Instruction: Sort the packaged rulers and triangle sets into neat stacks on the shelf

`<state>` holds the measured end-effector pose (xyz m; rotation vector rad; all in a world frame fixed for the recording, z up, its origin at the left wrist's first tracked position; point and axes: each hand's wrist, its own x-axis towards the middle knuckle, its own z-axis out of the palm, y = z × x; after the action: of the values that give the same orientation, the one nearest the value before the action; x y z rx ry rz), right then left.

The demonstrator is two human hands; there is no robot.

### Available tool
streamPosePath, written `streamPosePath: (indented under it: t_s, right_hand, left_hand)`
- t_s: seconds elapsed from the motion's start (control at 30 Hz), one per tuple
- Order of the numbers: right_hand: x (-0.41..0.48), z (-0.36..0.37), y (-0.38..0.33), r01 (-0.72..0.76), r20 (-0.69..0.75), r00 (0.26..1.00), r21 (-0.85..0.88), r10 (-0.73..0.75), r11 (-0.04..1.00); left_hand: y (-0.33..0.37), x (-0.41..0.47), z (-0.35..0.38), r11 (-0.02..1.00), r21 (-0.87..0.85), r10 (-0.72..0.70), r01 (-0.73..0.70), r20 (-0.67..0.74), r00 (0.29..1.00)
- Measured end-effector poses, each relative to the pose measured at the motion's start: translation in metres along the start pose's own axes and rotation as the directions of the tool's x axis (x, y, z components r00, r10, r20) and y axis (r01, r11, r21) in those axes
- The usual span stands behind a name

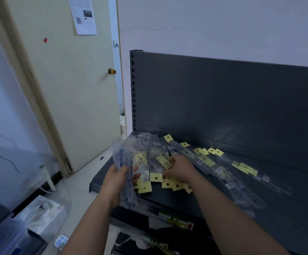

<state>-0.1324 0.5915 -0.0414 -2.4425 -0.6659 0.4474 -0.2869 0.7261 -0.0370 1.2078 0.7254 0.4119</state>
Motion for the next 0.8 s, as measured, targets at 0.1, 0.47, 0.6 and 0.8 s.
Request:
streamPosePath:
  t_s: [0.1, 0.47, 0.6, 0.8]
  right_hand:
    - [0.001, -0.009, 0.009, -0.064, -0.027, 0.997, 0.162, 0.069, 0.985]
    - [0.004, -0.011, 0.016, 0.098, -0.158, 0.982, -0.050, -0.105, 0.994]
    - [0.007, 0.021, -0.014, 0.109, -0.039, 0.993, -0.027, -0.110, 0.994]
    - [0.013, 0.020, -0.016, 0.017, 0.006, 1.000, 0.078, -0.018, 0.997]
  left_hand:
    - [-0.002, 0.003, -0.002, 0.999, -0.038, -0.018, 0.017, -0.015, 1.000]
    - [-0.002, 0.011, 0.003, 0.997, -0.075, 0.001, -0.006, -0.059, 0.998]
    - [0.000, 0.010, -0.003, 0.997, -0.073, -0.011, 0.006, -0.068, 0.998]
    - [0.002, 0.006, -0.015, 0.993, -0.111, -0.038, 0.030, -0.075, 0.996]
